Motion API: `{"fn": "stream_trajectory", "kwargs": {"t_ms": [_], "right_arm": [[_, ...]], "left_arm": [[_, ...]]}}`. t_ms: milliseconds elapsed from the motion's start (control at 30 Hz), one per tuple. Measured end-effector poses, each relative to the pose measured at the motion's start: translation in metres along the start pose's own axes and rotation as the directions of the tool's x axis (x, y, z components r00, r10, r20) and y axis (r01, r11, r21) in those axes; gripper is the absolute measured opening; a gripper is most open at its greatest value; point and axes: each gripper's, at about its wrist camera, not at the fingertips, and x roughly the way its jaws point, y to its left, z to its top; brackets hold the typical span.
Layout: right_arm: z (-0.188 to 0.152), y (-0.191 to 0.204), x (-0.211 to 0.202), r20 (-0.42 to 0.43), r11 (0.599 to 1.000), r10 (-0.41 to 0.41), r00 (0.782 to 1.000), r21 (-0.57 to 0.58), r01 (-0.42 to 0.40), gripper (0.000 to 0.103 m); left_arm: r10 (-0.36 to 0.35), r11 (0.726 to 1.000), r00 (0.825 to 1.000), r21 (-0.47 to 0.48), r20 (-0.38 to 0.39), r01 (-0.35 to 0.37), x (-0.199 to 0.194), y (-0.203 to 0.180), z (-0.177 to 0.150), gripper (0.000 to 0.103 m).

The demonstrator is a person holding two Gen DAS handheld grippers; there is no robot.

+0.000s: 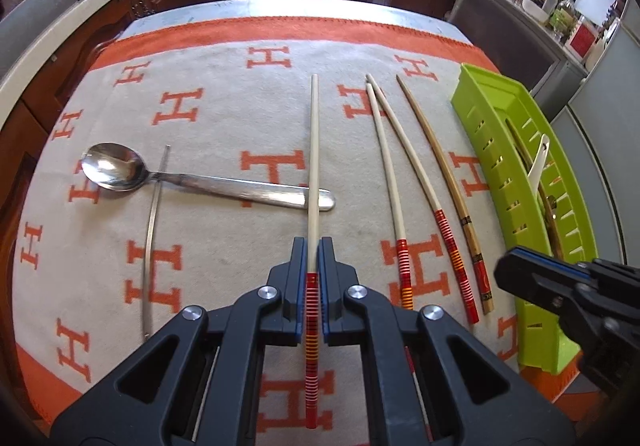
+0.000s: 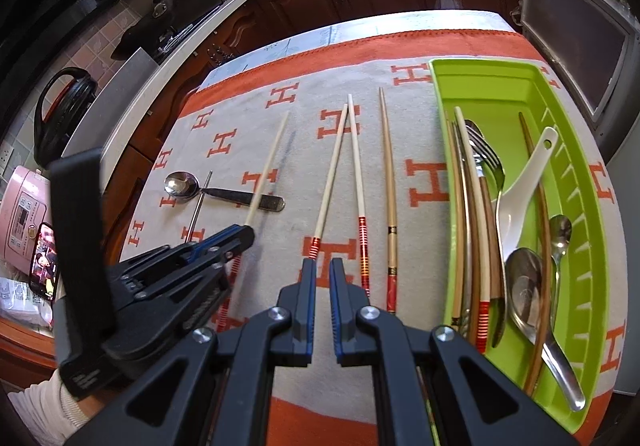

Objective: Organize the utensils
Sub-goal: 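Grasp a red-banded wooden chopstick on the blanket with the left tool, then lift the chopstick with the left tool while the right tool grasps another red-banded chopstick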

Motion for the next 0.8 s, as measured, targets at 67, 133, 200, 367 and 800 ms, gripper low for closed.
{"fn": "stream_trajectory", "kwargs": {"t_ms": [67,133,200,367,800], "right_arm": [[0.002,0.002,0.005,-0.009,1.0,0.003,1.0,0.004,-0.003,0.007],[0.003,0.004,0.01,-0.015,1.0,0.002,1.0,0.008,-0.002,0.007],[0.005,0.006,0.015,-0.021,1.0,-0.001,1.0,0.007,0.002,0.007],[0.007,0.014,0.027,-0.025,1.0,-0.022,0.999,0.006,0.022,0.02],[0.007,0.031,0.068,-0.071,0.988,-0.151,0.986,-0.039,0.149,0.021]], "left_arm": [[0.013,1.0,1.0,-0.011,0.01,-0.013,-0.01,0.008,0.0,0.004],[0.033,0.999,0.999,-0.02,0.02,-0.033,-0.02,0.015,-0.001,0.004],[0.049,0.998,0.998,-0.032,0.03,-0.048,-0.028,0.024,-0.001,0.004],[0.062,0.996,0.997,-0.064,0.043,-0.059,-0.045,0.044,-0.004,0.004],[0.049,0.992,0.998,-0.118,0.036,-0.045,-0.05,0.073,-0.014,0.004]]}}
